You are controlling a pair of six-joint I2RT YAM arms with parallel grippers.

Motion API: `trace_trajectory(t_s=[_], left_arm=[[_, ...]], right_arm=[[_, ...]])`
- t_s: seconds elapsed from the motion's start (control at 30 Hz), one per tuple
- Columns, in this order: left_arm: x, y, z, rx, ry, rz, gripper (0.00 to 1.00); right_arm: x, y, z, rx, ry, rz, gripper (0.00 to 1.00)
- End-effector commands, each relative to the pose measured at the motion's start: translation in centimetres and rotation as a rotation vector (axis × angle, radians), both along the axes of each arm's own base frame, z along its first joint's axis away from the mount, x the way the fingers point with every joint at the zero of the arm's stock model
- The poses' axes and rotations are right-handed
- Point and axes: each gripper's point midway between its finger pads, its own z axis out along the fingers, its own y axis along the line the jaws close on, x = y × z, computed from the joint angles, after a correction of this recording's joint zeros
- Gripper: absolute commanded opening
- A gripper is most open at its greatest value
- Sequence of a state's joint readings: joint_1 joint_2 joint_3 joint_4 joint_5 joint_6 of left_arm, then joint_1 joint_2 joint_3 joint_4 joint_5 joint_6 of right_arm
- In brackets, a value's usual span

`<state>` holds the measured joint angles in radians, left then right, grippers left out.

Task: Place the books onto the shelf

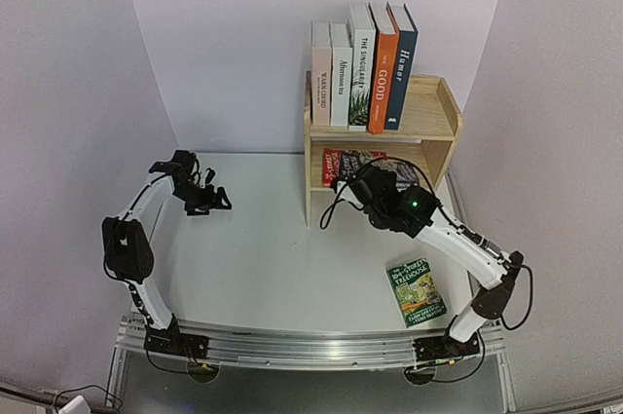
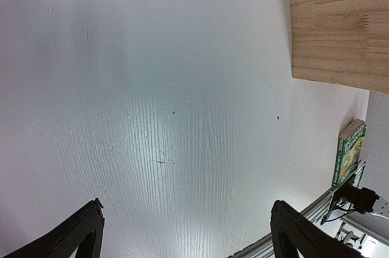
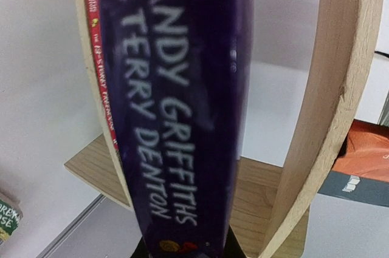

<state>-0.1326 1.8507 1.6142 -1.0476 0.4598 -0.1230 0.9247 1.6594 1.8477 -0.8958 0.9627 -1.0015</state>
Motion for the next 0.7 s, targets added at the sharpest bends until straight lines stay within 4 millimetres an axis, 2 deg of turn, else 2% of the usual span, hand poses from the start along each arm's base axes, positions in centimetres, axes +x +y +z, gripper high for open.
trace_trajectory(t_s=[0.0, 0.07, 0.2, 0.4, 0.57, 0.67], left_arm=[[0.0, -0.4, 0.5, -0.017, -0.018, -0.017, 0.95], [-0.1, -0.3, 0.5, -0.014, -0.018, -0.023, 0.95], [-0.1, -0.3, 0.5, -0.011, -0.017, -0.024, 0.95], [-0.1, -0.3, 0.5, -0.008, -0.017, -0.029, 0.95], [-0.2, -0.2, 0.3, -0.002, -0.014, -0.031, 0.95], [-0.2, -0.2, 0.2, -0.001, -0.011, -0.032, 0.94]], right_arm=[[4.4, 1.0, 2.5, 0.084, -0.187, -0.010, 0.00], [5.5, 1.9, 2.4, 0.101, -0.228, 0.023, 0.00], [7.4, 3.5, 0.9, 0.128, -0.229, 0.062, 0.00], [11.0, 3.9, -1.8, 0.129, -0.231, 0.067, 0.00], [11.4, 3.9, -5.2, 0.096, -0.168, 0.097, 0.00], [11.4, 3.7, -6.4, 0.083, -0.145, 0.103, 0.00]])
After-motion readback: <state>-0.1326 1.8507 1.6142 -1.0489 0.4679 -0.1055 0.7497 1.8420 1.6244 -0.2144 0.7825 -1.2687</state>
